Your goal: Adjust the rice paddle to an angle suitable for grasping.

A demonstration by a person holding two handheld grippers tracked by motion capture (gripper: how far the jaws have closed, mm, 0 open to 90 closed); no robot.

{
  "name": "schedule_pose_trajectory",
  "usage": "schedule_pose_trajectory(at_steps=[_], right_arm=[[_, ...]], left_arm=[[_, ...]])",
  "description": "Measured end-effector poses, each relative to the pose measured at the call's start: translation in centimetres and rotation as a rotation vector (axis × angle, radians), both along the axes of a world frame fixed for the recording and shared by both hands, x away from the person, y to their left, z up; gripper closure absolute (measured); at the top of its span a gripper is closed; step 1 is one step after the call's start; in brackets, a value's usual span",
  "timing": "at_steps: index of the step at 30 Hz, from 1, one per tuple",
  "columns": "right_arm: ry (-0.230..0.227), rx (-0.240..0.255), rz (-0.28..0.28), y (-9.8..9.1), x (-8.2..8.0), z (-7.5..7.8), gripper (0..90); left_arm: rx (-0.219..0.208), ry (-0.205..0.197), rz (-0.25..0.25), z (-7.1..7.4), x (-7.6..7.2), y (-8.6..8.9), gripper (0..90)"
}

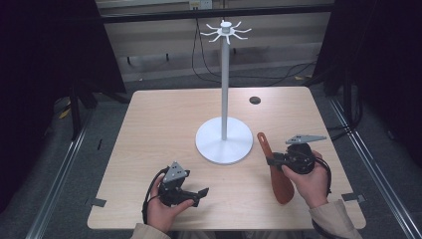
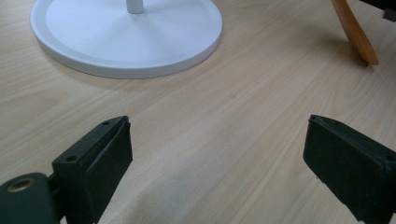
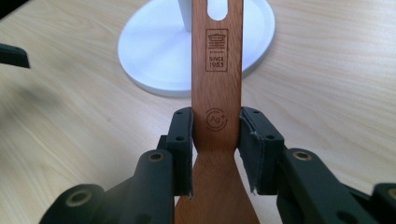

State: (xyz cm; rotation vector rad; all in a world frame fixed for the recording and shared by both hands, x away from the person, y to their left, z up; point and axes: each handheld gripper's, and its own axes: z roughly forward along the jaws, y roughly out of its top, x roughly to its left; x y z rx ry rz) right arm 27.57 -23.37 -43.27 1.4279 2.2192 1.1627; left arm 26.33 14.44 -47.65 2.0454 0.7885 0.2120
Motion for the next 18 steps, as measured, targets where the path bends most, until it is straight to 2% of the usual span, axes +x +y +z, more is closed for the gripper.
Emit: schedule_pose_trajectory(at_steps=[5,12,17,18], right_arm=[[-0.056,0.037,-0.004,-0.5,-0.3,0.1,67.0],[-0.13,0.113,-0.014,-1.3,-0.8,0.2,67.0],[-0.144,0.135,-0.01,-1.6,-0.8,0.4,67.0],[-0.172,0.139,-0.015,-1.7,-0.8,0.7,67.0]], left_arm=[[-0.003,-0.002,0.0,-0.1,0.1,0.1,8.0],[-0.011,0.005,0.002,-0.2,0.1,0.1,8.0],[-0.012,0.004,0.004,-0.2,0.1,0.1,8.0],[-0.012,0.003,0.005,-0.2,0.1,0.1,8.0]])
